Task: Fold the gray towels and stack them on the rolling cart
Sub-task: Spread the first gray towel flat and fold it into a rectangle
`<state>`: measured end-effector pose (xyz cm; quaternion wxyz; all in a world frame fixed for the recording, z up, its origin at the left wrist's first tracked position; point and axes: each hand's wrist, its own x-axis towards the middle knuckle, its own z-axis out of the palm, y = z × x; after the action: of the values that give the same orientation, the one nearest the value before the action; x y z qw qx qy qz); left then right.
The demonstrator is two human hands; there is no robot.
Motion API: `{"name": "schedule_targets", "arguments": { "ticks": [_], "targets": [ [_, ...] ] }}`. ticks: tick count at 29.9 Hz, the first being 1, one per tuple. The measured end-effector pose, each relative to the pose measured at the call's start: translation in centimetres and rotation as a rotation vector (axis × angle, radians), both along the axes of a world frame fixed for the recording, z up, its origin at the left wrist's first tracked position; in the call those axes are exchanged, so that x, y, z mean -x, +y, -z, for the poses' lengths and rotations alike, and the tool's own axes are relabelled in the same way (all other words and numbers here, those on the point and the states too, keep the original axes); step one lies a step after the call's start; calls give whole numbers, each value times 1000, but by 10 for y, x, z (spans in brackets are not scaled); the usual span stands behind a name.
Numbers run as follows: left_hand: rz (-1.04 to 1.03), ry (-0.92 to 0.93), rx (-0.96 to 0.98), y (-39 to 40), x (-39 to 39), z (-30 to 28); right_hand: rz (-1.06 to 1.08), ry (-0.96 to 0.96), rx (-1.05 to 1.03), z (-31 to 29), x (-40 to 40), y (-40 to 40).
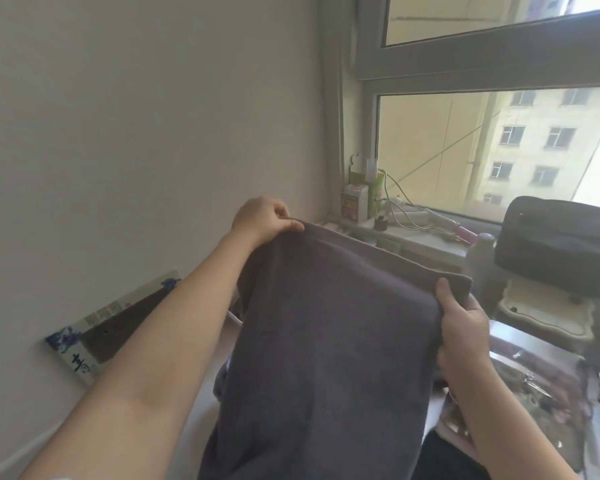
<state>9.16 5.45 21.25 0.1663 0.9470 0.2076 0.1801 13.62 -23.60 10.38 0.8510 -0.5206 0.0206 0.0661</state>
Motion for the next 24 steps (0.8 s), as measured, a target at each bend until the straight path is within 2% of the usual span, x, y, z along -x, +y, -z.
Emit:
{"name": "schedule_targets", "arguments": {
  "ticks": [2,4,11,13,19,24],
  "targets": [
    [-15,-48,-132,-8,-26,-7,34,-26,21,-2,-11,0],
    [-22,-53,-156,-13,-46,-8,56,-37,50,-3,-24,2],
    [-19,247,25,-1,-72,63,-14,22,274,26,-58,3],
    [-19,276,105,5,-65,76,-48,26,315,33,-58,4],
    [-32,39,425,28,-30,76,-230,-28,265,13,-22,38],
    [-109,-169,622,41,58,64,-424,-162,268,-9,52,87]
  ]
}}
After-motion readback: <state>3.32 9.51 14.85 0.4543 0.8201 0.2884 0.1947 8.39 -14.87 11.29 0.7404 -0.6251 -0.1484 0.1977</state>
